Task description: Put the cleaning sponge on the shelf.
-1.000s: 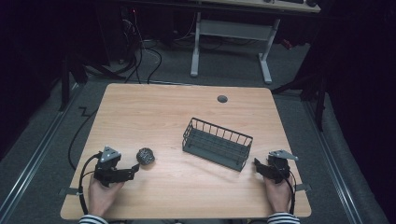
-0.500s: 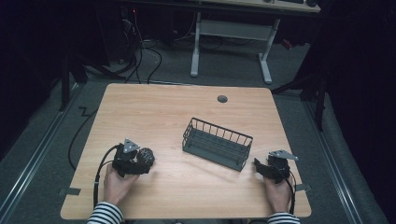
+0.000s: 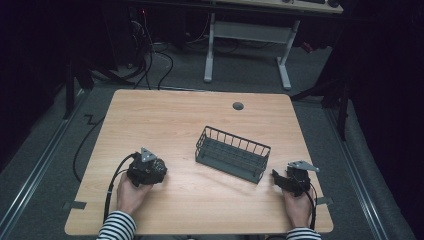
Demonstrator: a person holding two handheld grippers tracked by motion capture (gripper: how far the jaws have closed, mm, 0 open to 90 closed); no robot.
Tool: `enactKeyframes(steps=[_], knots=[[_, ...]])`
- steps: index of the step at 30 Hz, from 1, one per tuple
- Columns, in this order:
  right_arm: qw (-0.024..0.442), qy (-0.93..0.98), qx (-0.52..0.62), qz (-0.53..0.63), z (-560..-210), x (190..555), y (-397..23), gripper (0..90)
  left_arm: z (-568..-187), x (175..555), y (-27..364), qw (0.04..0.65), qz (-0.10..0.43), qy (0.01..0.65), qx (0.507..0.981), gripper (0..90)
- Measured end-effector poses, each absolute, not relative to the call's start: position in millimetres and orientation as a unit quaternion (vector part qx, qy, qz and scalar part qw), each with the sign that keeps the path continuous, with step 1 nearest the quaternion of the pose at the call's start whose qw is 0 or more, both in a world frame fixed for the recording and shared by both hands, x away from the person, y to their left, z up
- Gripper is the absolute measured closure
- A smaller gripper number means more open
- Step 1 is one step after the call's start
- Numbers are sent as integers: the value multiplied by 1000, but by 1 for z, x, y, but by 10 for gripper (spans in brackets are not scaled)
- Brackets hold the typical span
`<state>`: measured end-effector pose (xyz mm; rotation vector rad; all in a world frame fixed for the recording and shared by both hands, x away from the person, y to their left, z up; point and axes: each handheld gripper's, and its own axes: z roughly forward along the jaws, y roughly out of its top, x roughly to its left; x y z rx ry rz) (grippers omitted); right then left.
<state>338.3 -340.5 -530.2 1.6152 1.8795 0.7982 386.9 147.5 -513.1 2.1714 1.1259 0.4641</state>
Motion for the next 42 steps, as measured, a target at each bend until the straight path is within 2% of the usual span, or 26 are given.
enactKeyframes(steps=[11, 23, 42], knots=[[266, 696, 598, 296, -530, 338, -341, 362, -511, 386, 149, 322, 170, 426, 828, 445], [265, 696, 598, 296, -530, 338, -341, 360, -497, 381, 148, 342, 157, 411, 830, 467], [265, 697, 598, 296, -530, 338, -340, 357, -454, 375, 144, 386, 143, 391, 823, 468]])
